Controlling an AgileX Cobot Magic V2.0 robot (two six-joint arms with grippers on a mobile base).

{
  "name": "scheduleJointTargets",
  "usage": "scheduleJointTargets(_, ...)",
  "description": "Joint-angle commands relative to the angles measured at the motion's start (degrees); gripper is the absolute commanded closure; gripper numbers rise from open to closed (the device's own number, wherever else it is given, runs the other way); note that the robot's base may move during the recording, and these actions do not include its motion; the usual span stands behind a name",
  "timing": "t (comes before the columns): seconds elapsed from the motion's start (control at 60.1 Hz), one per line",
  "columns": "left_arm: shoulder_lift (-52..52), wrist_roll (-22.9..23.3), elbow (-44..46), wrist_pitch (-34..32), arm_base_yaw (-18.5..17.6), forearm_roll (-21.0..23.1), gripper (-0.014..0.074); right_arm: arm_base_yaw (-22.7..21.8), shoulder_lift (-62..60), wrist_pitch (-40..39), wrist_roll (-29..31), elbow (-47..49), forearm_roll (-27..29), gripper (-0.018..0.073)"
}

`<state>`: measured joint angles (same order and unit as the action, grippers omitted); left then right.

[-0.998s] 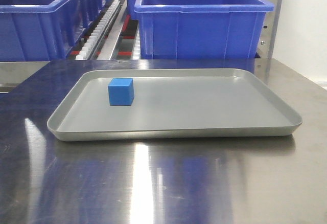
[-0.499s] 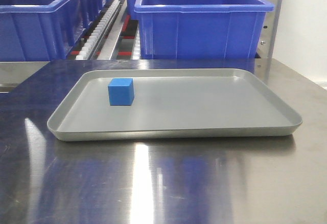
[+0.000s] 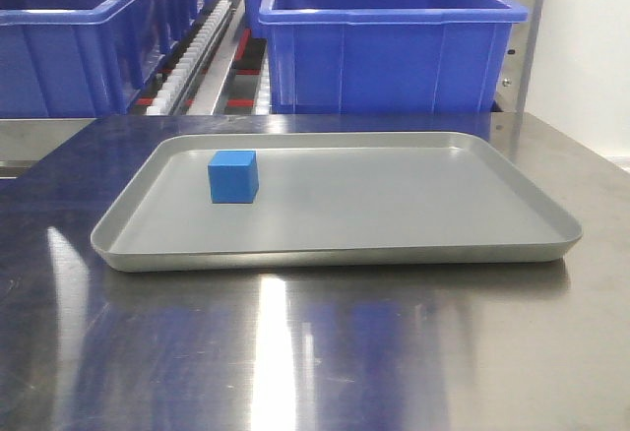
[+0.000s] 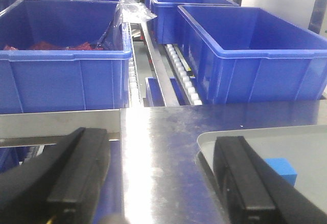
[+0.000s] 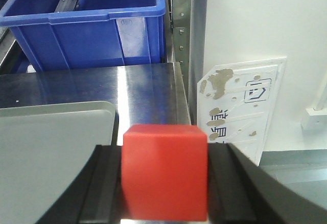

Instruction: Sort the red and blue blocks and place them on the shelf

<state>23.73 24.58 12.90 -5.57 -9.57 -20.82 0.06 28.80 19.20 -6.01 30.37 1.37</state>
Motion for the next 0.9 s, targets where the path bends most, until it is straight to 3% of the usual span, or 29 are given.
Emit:
scheduleJointTargets(0.0,0.2,0.3,1.7,-5.2,0.1,0.9,0.0009,-0.4,0.0,-5.3,0.1,1.5,-0.6,0.0501)
scheduleJointTargets(0.116,0.2,0.3,1.7,-5.3,0.1,0.9,0.0064,-0.4,0.0,-5.3,0.1,1.5,-0.6,0.0501)
scheduleJointTargets(0.15,0.2,0.3,1.7,-5.7,0.1,0.9,0.0177,-0.4,0.0,-5.3,0.1,1.5,-0.6,0.0501)
scheduleJointTargets(0.233,0.2,0.3,1.7,-6.1,0.1,0.6,0.0562,-0.4,0.0,-5.3,0.1,1.5,-0.6,0.0501)
scheduleJointTargets(0.299,0.2,0.1,1.7,-6.5,0.1,-0.3,0.0469,-0.4,0.0,-5.3,0.1,1.5,-0.6,0.0501)
scheduleJointTargets(0.399,0.2,0.1,1.7,-6.5,0.1,-0.3,0.0504,-0.4,0.0,-5.3,0.1,1.5,-0.6,0.0501)
scheduleJointTargets(0.632,0.2,0.1,1.7,-6.8,0.1,1.5,0.0481,-0.4,0.0,-5.3,0.1,1.5,-0.6,0.0501)
scheduleJointTargets(0.682,0.2,0.1,1.7,-6.8,0.1,1.5,0.0430,-0.4,0.0,-5.3,0.1,1.5,-0.6,0.0501)
scheduleJointTargets(0.831,0.2,0.1,1.7,-6.9,0.1,1.5,0.0063,-0.4,0.0,-5.3,0.1,1.5,-0.6,0.0501)
scheduleJointTargets(0.881,0.2,0.1,1.7,-6.8,0.1,1.6,-0.0024,-0.4,0.0,-5.3,0.1,1.5,-0.6,0.0501)
